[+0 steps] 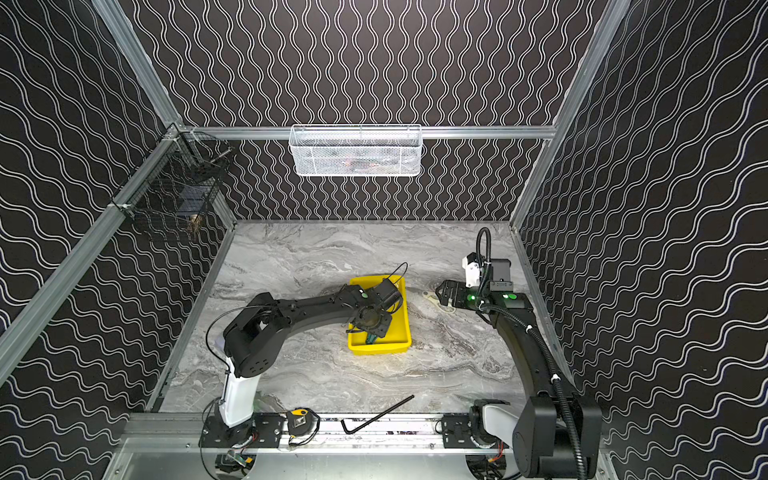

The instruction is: Put the screwdriver in the bin

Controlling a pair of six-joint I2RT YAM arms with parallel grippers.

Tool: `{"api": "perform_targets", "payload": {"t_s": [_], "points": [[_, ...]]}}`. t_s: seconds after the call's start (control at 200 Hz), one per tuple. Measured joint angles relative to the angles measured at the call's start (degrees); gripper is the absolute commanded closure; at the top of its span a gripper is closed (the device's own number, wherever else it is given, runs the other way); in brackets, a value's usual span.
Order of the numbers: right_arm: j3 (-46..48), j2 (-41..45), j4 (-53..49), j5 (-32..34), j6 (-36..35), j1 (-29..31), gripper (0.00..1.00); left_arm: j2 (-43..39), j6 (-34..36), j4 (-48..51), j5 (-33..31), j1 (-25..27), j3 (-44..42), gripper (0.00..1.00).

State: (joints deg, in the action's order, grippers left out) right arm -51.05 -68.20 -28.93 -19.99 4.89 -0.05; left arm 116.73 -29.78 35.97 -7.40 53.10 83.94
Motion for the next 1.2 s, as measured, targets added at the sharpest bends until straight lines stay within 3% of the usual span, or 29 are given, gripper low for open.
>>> {"api": "perform_targets", "payload": {"t_s": [0.2, 0.455, 0.781, 0.991, 1.201], "points": [[-1.27, -0.11, -0.39, 0.00, -0.02, 0.00, 0.00, -2.27, 0.33, 0.39, -0.04, -0.04, 2.67, 0.37], [-1.55, 1.01, -0.76, -0.24, 0.04, 0.00, 0.00, -6.58, 1.86, 2.60, -1.40, -0.04, 5.29, 0.02], [-4.09, 3.37, -1.70, 0.39, 0.11, 0.00, 0.00, -16.41, 6.03, 3.13, -4.07, -2.82, 2.91, 0.01], [-1.92, 6.27, 4.04, -0.35, 2.86, 0.00, 0.00, -25.55, 9.90, 0.00, -3.67, -9.01, -2.99, 0.01], [-1.05, 11.13, 10.40, 5.68, 6.16, -0.07, 0.00, -35.87, 16.04, -7.80, -12.15, -12.50, -14.19, 0.01]]}}
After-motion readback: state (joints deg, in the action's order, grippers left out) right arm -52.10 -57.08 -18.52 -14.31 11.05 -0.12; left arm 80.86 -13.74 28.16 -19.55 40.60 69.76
